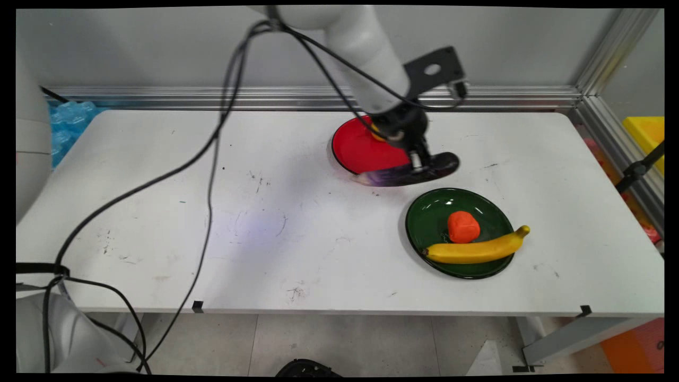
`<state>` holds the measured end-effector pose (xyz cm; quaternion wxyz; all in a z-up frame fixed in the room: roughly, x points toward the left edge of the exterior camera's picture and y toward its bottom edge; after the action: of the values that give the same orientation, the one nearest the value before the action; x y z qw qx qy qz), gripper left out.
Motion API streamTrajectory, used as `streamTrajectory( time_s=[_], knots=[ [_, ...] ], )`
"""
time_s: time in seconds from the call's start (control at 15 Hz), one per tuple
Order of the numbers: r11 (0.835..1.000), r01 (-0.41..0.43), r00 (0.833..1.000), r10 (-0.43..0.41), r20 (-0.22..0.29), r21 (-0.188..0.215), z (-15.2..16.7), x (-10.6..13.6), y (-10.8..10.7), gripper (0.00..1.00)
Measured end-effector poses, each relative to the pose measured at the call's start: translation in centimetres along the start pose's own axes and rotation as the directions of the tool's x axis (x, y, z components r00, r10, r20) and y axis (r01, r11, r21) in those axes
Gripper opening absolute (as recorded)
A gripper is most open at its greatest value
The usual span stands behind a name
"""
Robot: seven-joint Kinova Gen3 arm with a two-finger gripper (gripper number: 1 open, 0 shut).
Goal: Place the picked object on the table
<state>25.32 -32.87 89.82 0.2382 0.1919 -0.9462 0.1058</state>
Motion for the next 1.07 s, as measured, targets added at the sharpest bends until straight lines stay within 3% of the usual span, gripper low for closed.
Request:
streamTrajectory(
  time_s=[0.33,0.53,1.07],
  knots=[
    [0.998,-0.030,1.000,0.031,0.007,-0.046,-3.6,-4.2,-0.5,0.00],
    [0.996,-0.056,0.998,0.057,0.013,-0.069,-4.2,-6.3,-0.9,0.00],
    [0.982,-0.134,0.990,0.140,0.036,-0.135,-1.4,-10.8,-1.8,0.00]
  ],
)
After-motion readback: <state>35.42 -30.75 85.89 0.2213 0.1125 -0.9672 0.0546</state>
